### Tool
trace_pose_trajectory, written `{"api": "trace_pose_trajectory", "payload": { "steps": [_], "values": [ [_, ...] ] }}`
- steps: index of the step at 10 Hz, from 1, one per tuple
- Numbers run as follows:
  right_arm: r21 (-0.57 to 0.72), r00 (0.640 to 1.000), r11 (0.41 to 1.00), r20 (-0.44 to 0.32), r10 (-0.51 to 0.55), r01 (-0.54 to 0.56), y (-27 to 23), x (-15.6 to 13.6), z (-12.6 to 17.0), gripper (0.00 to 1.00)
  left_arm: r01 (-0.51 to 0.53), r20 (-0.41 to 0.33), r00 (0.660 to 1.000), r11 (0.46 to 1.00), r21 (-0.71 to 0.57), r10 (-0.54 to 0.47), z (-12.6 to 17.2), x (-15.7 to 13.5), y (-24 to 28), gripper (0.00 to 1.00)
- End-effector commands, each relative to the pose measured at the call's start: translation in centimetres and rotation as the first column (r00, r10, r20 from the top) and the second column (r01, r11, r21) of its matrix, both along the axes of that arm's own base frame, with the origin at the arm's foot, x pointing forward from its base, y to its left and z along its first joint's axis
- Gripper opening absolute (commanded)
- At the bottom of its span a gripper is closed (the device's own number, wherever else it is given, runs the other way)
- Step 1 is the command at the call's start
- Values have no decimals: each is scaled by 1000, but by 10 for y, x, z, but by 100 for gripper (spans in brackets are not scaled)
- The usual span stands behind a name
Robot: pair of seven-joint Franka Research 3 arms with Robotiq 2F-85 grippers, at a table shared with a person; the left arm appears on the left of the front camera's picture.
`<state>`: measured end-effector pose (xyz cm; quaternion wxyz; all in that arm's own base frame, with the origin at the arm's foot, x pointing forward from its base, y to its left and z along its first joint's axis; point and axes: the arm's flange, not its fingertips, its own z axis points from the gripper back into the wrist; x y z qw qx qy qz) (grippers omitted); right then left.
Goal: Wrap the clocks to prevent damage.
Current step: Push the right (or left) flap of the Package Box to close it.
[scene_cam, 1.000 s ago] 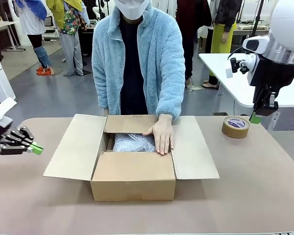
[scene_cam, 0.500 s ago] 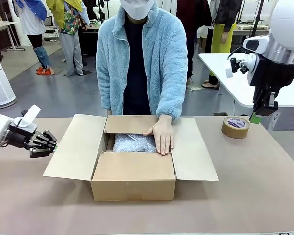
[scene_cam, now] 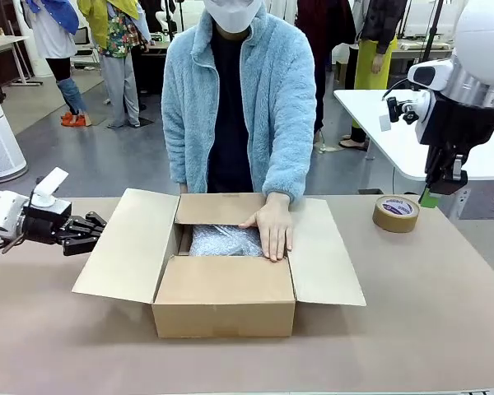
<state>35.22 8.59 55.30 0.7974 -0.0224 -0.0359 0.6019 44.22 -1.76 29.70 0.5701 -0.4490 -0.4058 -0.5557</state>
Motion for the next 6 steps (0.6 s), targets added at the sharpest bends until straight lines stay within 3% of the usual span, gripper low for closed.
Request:
{"api": "trace_pose_trajectory", "payload": {
  "steps": [1,6],
  "values": [
    [18,1000,1000,5,-12,12,1,1,-1,1,50,39,998,992,-114,-46,-8,5,-1,1],
    [18,1000,1000,5,-12,12,1,1,-1,1,132,143,983,987,-90,-119,31,23,-70,1]
  ]
}}
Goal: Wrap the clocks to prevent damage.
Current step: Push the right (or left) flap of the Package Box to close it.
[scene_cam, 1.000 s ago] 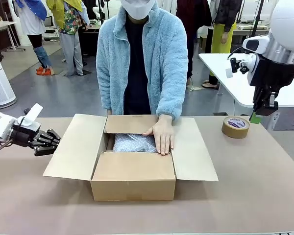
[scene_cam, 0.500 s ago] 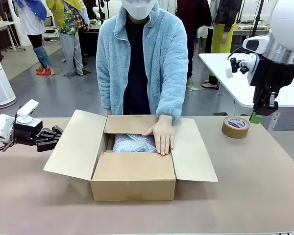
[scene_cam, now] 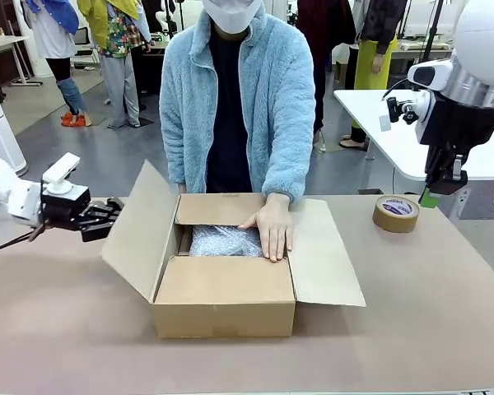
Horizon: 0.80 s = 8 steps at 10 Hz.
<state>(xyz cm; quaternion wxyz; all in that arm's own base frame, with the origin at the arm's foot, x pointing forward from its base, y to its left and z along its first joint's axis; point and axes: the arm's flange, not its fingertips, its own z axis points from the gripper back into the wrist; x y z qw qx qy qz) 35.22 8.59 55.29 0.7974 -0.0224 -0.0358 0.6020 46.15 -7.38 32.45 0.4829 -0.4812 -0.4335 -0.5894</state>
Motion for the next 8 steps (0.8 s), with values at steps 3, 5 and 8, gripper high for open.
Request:
{"api": "trace_pose_trajectory", "payload": {
  "steps": [3,5,8],
  "values": [
    [18,1000,1000,5,-12,12,1,1,-1,1,10,46,999,996,93,-14,-1,19,-55,1],
    [18,1000,1000,5,-12,12,1,1,-1,1,-1,18,1000,987,158,-2,-25,34,-72,1],
    [18,1000,1000,5,-12,12,1,1,-1,1,4,-19,1000,979,204,-1,-55,36,-72,1]
  ]
}}
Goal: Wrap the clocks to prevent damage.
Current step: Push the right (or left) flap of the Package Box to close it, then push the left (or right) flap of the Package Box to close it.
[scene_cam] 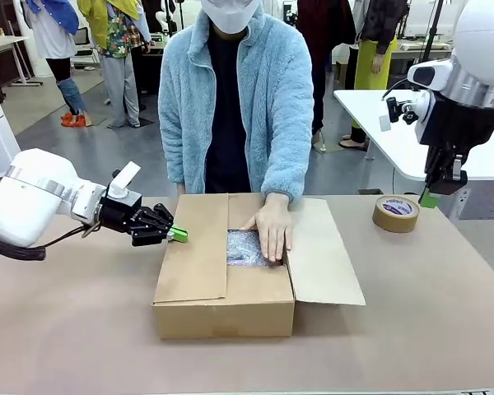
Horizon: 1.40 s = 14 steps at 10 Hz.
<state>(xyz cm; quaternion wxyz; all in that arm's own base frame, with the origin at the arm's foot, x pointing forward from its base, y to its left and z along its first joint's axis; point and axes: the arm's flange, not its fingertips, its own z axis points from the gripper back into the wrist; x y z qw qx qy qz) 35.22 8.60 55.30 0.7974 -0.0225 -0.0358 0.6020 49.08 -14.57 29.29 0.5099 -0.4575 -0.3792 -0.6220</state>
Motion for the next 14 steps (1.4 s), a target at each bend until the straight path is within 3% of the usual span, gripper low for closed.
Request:
{"api": "trace_pose_trajectory", "payload": {
  "steps": [1,2,3,14],
  "values": [
    [18,1000,1000,5,-12,12,1,1,-1,1,-29,4,1000,998,59,29,-21,5,4,1],
    [18,1000,1000,5,-12,12,1,1,-1,1,23,23,999,998,54,-24,-6,-11,16,1],
    [18,1000,1000,5,-12,12,1,1,-1,1,-1,-7,1000,1000,-4,1,0,0,1,1],
    [18,1000,1000,5,-12,12,1,1,-1,1,-1,-7,1000,1000,-4,1,0,0,1,1]
  ]
}}
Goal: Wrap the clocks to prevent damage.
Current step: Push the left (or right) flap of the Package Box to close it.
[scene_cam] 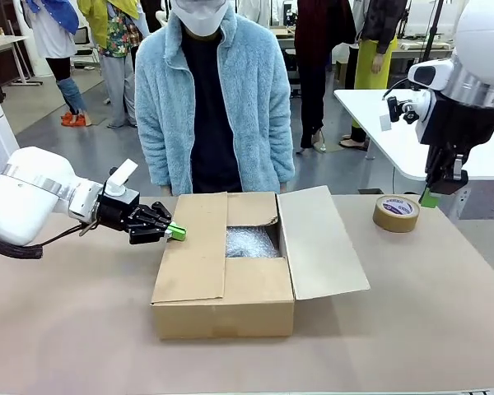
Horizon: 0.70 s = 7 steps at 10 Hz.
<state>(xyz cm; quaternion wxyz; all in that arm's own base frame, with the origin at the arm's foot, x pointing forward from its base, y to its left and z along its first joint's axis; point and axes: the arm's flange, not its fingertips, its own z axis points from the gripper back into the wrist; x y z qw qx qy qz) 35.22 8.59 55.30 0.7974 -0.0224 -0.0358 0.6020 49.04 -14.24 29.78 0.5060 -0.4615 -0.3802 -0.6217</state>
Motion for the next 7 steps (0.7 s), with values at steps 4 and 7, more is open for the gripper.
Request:
{"api": "trace_pose_trajectory", "payload": {
  "steps": [4,7],
  "values": [
    [317,978,928,5,206,-197,-4,34,-6,1,-7,-5,1000,1000,6,7,-5,1,-2,1],
    [702,870,561,174,461,-438,-42,111,-57,1,-7,-5,1000,1000,6,7,-5,1,-2,1]
  ]
}}
